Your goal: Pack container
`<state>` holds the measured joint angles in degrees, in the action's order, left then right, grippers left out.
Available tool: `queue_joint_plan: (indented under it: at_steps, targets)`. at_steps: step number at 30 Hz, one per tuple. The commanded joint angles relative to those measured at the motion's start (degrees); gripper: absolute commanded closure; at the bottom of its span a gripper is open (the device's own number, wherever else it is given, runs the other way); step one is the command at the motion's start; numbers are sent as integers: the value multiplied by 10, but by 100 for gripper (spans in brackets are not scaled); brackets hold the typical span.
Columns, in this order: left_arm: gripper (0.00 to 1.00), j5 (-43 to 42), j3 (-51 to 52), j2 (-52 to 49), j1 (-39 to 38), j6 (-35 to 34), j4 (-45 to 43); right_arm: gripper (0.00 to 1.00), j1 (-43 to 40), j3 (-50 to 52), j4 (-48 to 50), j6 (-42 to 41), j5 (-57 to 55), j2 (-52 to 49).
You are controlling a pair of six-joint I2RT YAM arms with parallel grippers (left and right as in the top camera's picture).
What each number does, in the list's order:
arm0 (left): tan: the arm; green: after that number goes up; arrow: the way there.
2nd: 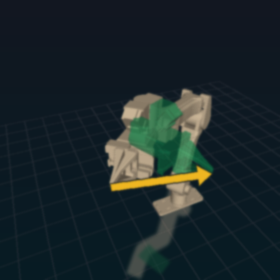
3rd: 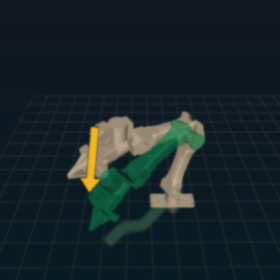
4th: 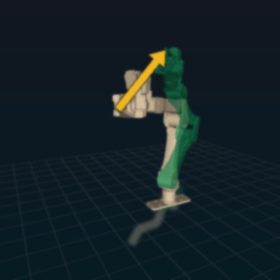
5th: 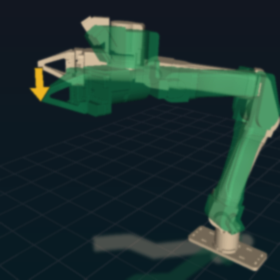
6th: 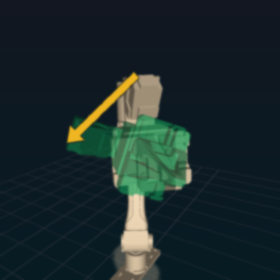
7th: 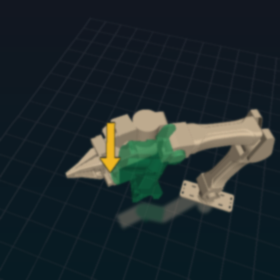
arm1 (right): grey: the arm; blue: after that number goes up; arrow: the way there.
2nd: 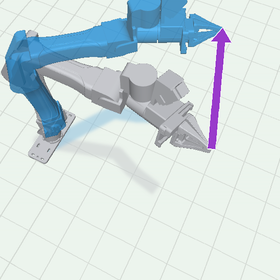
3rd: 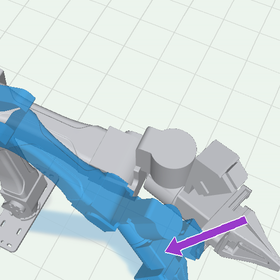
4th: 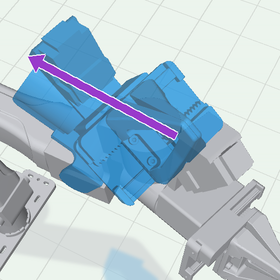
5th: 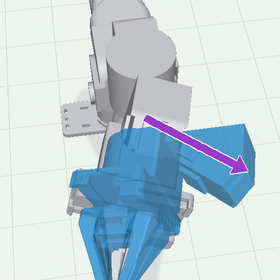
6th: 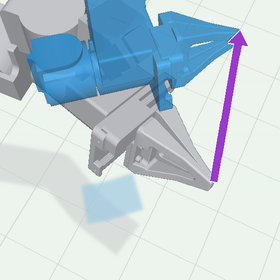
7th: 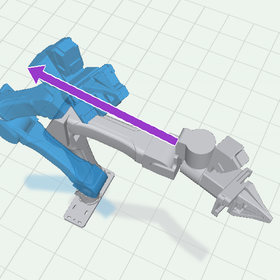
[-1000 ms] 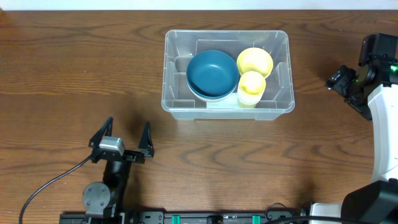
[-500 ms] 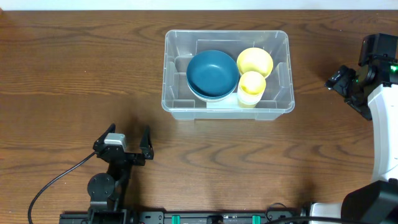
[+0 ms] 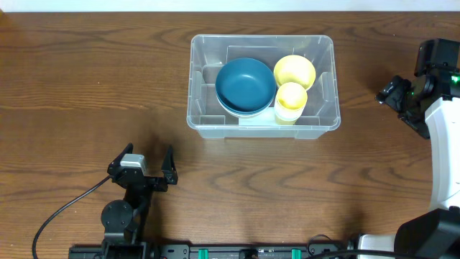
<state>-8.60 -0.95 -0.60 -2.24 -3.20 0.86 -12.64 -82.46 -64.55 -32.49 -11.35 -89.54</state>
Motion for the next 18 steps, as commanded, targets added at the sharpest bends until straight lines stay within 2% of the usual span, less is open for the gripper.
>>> queue_joint_plan:
  at_steps: [1,14,18]
  targets:
    - [2,-7,7,4,3,-1,24,1,-5,-7,0,-7,-4,-2]
    - [2,-6,7,4,3,-1,24,1,-4,-7,0,-7,-4,-1]
    - [2,-7,7,4,3,-1,24,1,7,-7,0,-7,-4,30]
